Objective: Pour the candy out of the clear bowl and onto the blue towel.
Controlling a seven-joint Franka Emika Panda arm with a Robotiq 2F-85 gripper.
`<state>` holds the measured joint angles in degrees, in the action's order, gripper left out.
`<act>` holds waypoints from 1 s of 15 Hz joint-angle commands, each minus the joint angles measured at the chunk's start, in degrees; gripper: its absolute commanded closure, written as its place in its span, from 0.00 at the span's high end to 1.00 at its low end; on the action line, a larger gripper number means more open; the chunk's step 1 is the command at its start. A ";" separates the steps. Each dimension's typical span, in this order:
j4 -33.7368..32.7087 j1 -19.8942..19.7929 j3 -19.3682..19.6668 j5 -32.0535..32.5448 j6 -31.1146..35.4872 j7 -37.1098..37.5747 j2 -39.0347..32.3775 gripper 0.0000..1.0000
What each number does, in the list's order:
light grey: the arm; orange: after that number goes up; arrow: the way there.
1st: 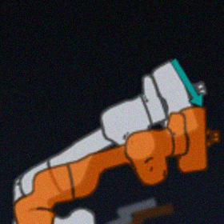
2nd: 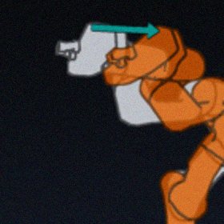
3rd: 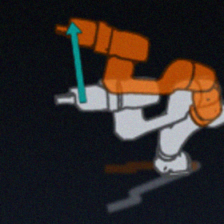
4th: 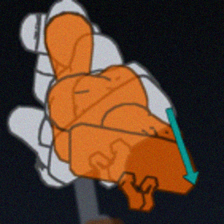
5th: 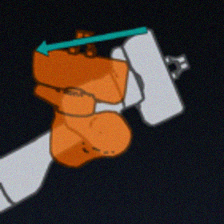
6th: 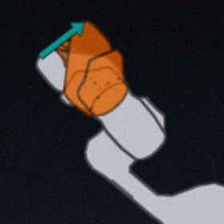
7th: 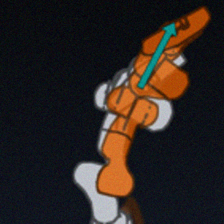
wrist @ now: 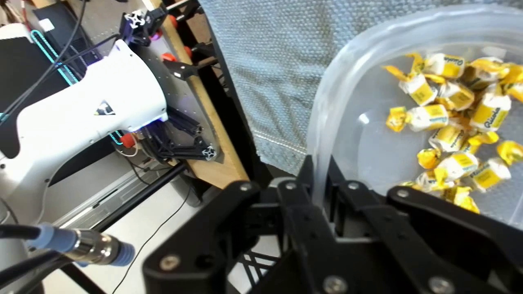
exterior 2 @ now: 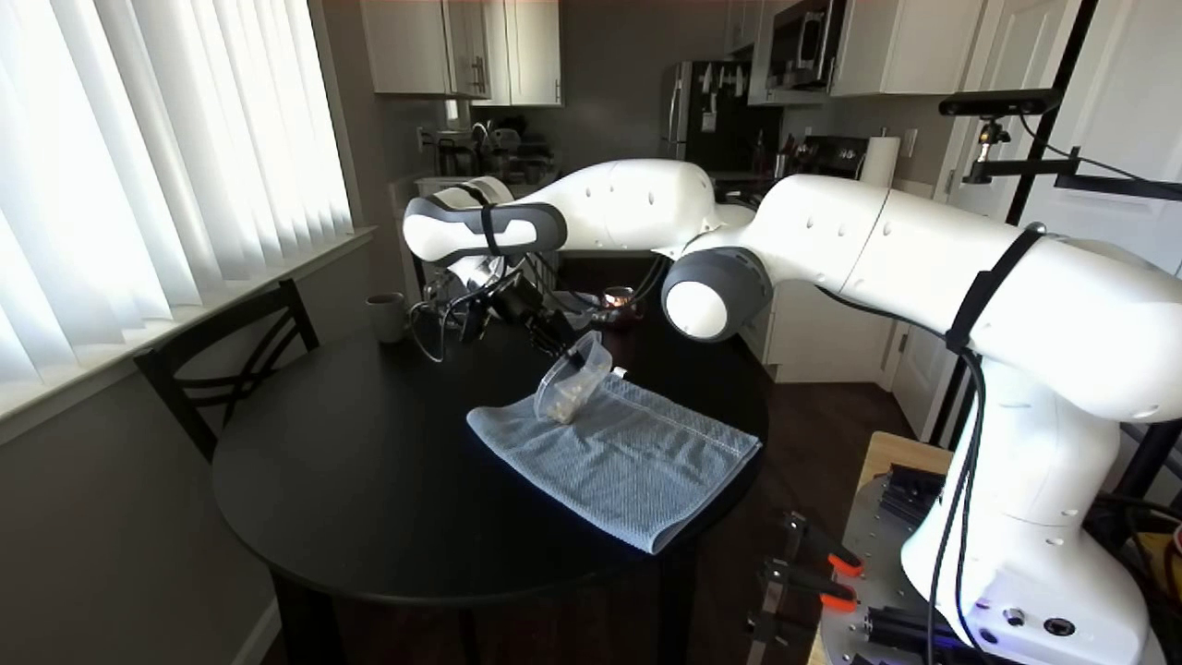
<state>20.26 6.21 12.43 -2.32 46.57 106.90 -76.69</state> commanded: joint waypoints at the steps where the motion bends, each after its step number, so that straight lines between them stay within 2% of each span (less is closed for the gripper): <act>1: 0.00 2.12 0.46 1.77 -7.72 -2.62 -0.44 0.01; 4: 0.00 5.00 0.75 5.60 -12.36 -11.16 -1.23 0.01; 5: 1.25 5.84 -1.08 8.63 -12.93 -13.52 -0.66 0.01; 10: 2.20 12.56 0.70 19.03 -16.84 -27.36 -1.86 0.01; 11: 0.42 13.91 2.08 21.88 -18.72 -28.32 -3.50 0.01; 12: 2.32 15.26 2.94 23.53 -19.00 -26.47 -2.78 0.01; 15: 2.07 19.66 5.65 30.67 -20.26 -28.02 -4.87 0.01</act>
<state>21.38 22.15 14.88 22.01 28.53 83.22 -80.35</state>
